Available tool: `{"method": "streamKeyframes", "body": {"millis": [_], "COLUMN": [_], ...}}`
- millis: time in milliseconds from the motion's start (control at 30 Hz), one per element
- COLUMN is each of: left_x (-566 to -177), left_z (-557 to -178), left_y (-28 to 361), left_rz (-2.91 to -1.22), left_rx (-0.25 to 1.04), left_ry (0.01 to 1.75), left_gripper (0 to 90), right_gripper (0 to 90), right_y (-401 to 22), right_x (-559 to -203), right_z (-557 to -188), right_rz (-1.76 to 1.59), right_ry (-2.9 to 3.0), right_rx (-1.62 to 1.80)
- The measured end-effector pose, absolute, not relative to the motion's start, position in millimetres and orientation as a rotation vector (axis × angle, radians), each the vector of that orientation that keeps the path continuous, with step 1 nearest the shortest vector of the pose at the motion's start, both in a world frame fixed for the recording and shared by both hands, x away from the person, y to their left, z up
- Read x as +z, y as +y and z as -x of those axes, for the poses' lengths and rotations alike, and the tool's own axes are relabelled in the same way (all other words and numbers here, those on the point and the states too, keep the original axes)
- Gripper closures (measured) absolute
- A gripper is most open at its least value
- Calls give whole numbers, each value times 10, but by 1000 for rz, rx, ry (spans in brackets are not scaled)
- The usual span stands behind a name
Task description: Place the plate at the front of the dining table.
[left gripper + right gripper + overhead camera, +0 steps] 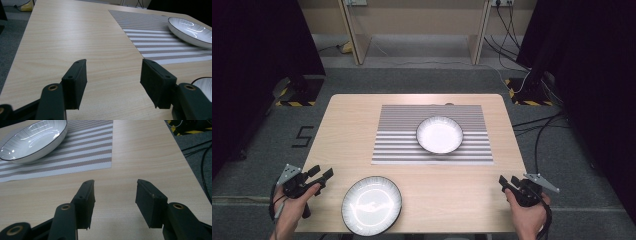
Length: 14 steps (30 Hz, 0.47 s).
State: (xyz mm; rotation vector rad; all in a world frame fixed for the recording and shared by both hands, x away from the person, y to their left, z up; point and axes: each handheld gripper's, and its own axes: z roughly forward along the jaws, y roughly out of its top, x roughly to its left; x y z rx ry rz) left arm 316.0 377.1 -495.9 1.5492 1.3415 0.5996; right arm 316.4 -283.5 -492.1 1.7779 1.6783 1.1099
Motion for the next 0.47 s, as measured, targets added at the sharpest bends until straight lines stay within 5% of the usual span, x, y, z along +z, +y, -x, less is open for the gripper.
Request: {"method": "streamKeyframes", "body": {"millis": [467], "left_x": [-5046], "left_z": [-3094], "left_y": [3726], "left_rz": [-1517], "left_rx": [603], "left_ry": [1320], "left_gripper": [374], "right_gripper": [494], "right_y": [-2856], "right_x": [-5006], "right_z": [-3115], "right_rz": [-1788], "right_ry": [1647], "right_rx": [1127]}}
